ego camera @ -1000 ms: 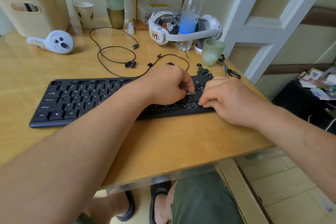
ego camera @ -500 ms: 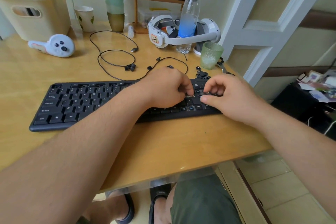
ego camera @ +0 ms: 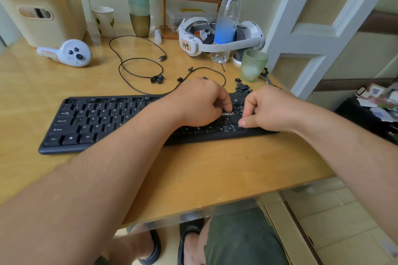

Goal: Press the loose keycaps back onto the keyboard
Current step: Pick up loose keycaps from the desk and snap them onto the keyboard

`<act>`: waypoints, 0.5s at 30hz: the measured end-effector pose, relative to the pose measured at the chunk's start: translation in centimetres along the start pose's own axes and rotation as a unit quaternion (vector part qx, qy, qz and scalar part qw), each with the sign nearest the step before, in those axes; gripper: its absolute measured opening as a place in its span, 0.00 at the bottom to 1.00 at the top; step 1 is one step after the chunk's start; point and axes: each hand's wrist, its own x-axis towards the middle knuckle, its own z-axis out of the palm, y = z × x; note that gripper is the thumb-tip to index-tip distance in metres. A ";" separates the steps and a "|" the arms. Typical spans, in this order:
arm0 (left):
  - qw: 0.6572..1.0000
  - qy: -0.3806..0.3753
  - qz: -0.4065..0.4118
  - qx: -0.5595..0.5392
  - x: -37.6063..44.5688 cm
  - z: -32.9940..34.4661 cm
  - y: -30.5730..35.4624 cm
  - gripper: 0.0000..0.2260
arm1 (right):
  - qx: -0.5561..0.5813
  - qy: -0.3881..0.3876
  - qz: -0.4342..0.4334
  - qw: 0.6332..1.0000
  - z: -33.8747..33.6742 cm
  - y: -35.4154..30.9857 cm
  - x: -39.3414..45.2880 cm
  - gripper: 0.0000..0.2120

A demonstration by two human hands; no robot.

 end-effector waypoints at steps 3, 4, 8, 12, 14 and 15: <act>1.000 0.001 -0.002 0.005 0.0 0.1 0.1 0.13 | -0.046 -0.014 -0.002 0.999 -0.3 -1.0 0.3 0.10; 1.000 0.001 -0.001 0.005 0.0 0.1 0.1 0.13 | -0.048 -0.017 -0.004 0.999 -0.5 -1.1 0.5 0.10; 1.000 -0.001 0.004 -0.001 0.0 -0.1 0.0 0.13 | -0.035 -0.021 0.000 0.999 -1.4 -1.6 0.8 0.12; 1.000 0.001 0.006 0.009 -0.1 0.0 0.2 0.13 | -0.090 -0.081 -0.003 0.993 -0.8 -2.4 0.8 0.15; 1.000 0.001 0.006 0.009 -0.1 -0.1 0.2 0.13 | -0.111 -0.102 0.000 0.988 -1.0 -2.8 1.1 0.15; 1.000 0.000 0.005 0.009 -0.1 -0.1 0.2 0.12 | -0.122 -0.116 0.005 0.986 -1.3 -3.1 1.2 0.14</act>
